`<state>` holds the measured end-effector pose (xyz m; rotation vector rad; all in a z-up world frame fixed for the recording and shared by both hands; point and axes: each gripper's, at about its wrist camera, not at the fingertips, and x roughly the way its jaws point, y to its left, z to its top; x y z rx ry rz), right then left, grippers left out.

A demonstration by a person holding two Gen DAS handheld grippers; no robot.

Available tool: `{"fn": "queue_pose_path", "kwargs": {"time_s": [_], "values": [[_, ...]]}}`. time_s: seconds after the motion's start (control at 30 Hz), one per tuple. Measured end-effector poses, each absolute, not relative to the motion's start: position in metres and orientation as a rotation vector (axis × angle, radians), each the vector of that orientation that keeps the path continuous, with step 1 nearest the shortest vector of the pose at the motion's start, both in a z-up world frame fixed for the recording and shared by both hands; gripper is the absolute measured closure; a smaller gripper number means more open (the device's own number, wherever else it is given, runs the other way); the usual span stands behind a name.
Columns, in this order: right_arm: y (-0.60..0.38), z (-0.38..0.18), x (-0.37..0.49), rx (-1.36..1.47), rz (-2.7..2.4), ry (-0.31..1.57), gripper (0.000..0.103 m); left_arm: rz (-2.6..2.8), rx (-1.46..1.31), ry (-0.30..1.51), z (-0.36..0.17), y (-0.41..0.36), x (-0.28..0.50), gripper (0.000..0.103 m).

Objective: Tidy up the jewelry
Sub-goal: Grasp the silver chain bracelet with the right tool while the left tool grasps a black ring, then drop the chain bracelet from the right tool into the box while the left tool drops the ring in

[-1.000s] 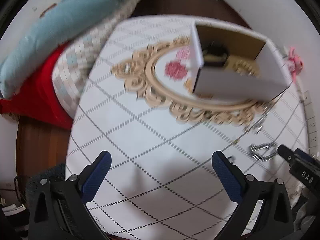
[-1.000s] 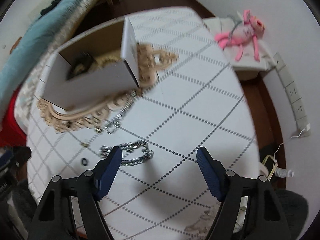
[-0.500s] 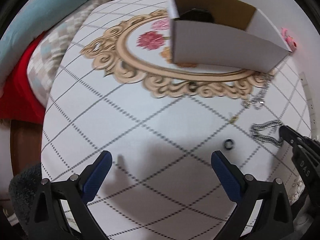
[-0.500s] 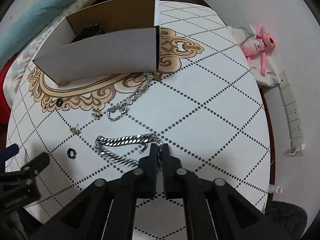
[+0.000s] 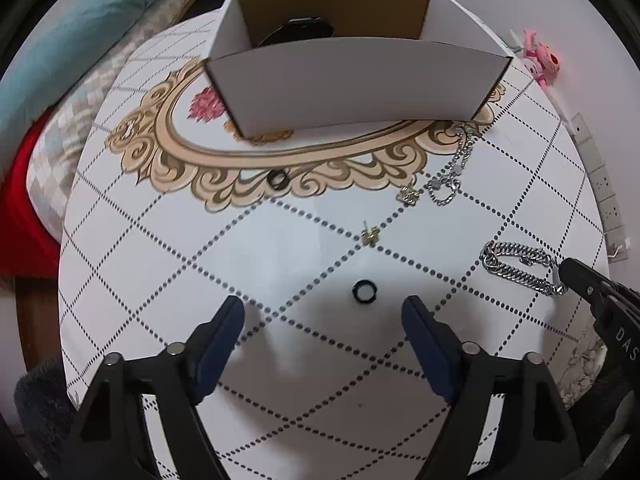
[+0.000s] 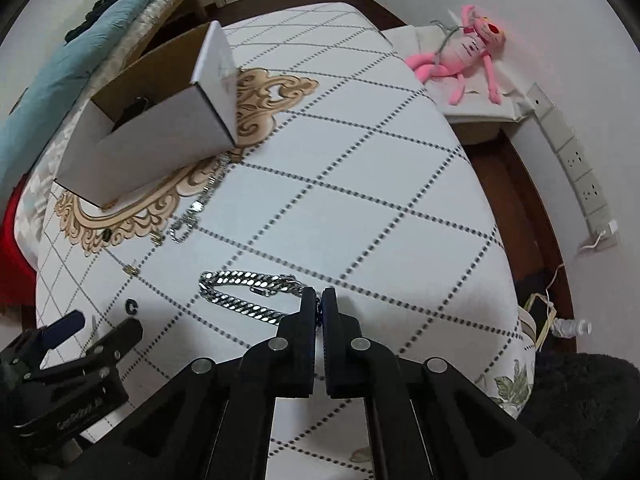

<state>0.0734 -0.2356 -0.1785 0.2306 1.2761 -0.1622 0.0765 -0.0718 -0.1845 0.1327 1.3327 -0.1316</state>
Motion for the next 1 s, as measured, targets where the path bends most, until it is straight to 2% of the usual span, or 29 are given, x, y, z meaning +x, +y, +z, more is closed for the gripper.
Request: {"fn": "queue_pose_path", "kwargs": {"time_s": [0.07, 0.3, 0.37, 0.67, 1.0], "values": [[-0.236, -0.179, 0.071, 0.231, -0.166, 1.282, 0.1, -0.133, 0.149, 1.33, -0.186, -0.077, 0.075, 0.036], [-0.243, -0.184, 0.075, 0.238, -0.171, 1.288, 0.1, -0.193, 0.139, 1.308, -0.177, -0.089, 0.076, 0.085], [-0.243, -0.183, 0.075, 0.241, -0.169, 1.286, 0.1, -0.208, 0.146, 1.305, -0.177, -0.098, 0.079, 0.093], [-0.235, -0.158, 0.077, 0.255, -0.112, 1.232, 0.1, -0.241, 0.103, 1.296, -0.167, -0.077, 0.085, 0.093], [-0.219, -0.085, 0.1, 0.247, 0.036, 1.112, 0.1, -0.285, -0.008, 1.178, -0.084, -0.053, 0.109, 0.093]]}}
